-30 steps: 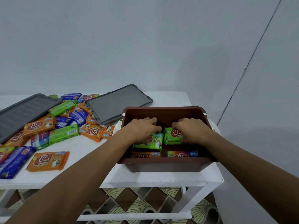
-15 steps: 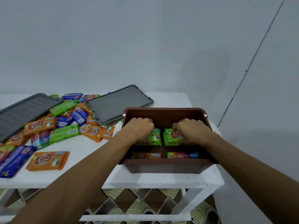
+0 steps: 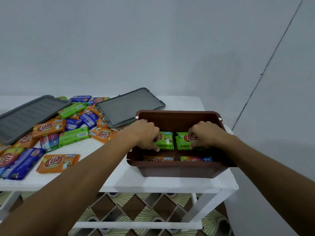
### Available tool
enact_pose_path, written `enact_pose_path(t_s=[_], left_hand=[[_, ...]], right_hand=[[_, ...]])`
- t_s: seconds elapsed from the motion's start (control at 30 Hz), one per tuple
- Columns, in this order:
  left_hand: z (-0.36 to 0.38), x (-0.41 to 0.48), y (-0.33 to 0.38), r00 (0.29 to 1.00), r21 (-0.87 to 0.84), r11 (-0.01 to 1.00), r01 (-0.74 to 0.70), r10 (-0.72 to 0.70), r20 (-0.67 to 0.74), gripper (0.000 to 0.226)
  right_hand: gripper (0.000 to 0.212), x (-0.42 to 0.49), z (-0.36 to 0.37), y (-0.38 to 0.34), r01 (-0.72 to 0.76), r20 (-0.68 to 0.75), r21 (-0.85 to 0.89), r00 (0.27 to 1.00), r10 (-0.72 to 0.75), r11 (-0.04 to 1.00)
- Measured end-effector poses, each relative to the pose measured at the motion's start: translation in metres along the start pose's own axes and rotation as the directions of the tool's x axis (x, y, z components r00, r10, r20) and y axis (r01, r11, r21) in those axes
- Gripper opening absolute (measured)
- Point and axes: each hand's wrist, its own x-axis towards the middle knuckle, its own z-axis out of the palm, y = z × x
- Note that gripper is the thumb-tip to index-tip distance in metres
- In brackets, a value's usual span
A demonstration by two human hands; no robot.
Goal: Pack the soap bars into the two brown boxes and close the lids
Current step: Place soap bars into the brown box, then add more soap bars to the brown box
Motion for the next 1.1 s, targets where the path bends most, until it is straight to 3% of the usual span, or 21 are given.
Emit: enact_pose_path(t_s=[0.1, 0.2, 0.33, 0.47, 0.57, 0.67, 0.73, 0.83, 0.93, 1.0, 1.1], left_hand=[[0.015, -0.024, -0.019, 0.973, -0.243, 0.965, -0.097, 0.04, -0.228, 0.043], [0.028, -0.047, -0.041, 0.918, -0.459, 0.874, -0.161, -0.038, -0.395, 0.044], [0.055, -0.079, -0.079, 0.923, -0.494, 0.862, -0.11, -0.095, -0.372, 0.054], [0.08, -0.123, -0.12, 0.947, -0.479, 0.878, -0.02, -0.137, -0.29, 0.037], [0.106, -0.161, -0.157, 0.948, -0.512, 0.856, 0.071, -0.217, -0.233, 0.033], [0.131, -0.194, -0.195, 0.96, -0.488, 0.856, 0.17, -0.256, -0.116, 0.038], [0.14, -0.202, -0.205, 0.968, -0.483, 0.855, 0.191, -0.246, -0.054, 0.043], [0.155, -0.217, -0.215, 0.975, -0.503, 0.841, 0.199, -0.221, 0.017, 0.057], [0.171, -0.222, -0.213, 0.986, -0.512, 0.847, 0.146, -0.165, 0.009, 0.07], [0.175, -0.221, -0.211, 0.987, -0.513, 0.85, 0.119, -0.157, -0.03, 0.072], [0.177, -0.219, -0.212, 0.985, -0.483, 0.867, 0.117, -0.165, -0.057, 0.079]], right_hand=[[0.05, -0.007, 0.002, -0.006, -0.037, -0.04, -0.011, 0.999, 0.037, 0.999], [0.037, -0.007, 0.0, -0.024, -0.02, -0.134, 0.047, 0.991, 0.026, 0.999], [0.021, 0.001, -0.013, -0.067, 0.065, -0.274, 0.167, 0.962, -0.017, 0.984], [0.01, 0.015, -0.03, -0.129, 0.193, -0.487, 0.229, 0.871, -0.06, 0.954], [0.007, 0.024, -0.045, -0.181, 0.314, -0.547, 0.273, 0.828, -0.121, 0.909], [0.014, 0.039, -0.051, -0.239, 0.368, -0.514, 0.253, 0.834, -0.198, 0.895], [0.022, 0.054, -0.043, -0.264, 0.328, -0.404, 0.203, 0.886, -0.226, 0.923], [0.036, 0.079, -0.018, -0.3, 0.196, -0.217, 0.151, 0.963, -0.161, 0.969], [0.059, 0.09, 0.015, -0.32, 0.091, -0.123, 0.162, 0.99, -0.072, 0.983], [0.068, 0.088, 0.035, -0.33, 0.037, -0.123, 0.172, 0.992, -0.016, 0.984], [0.065, 0.083, 0.049, -0.34, -0.028, -0.205, 0.118, 0.977, 0.052, 0.993]])
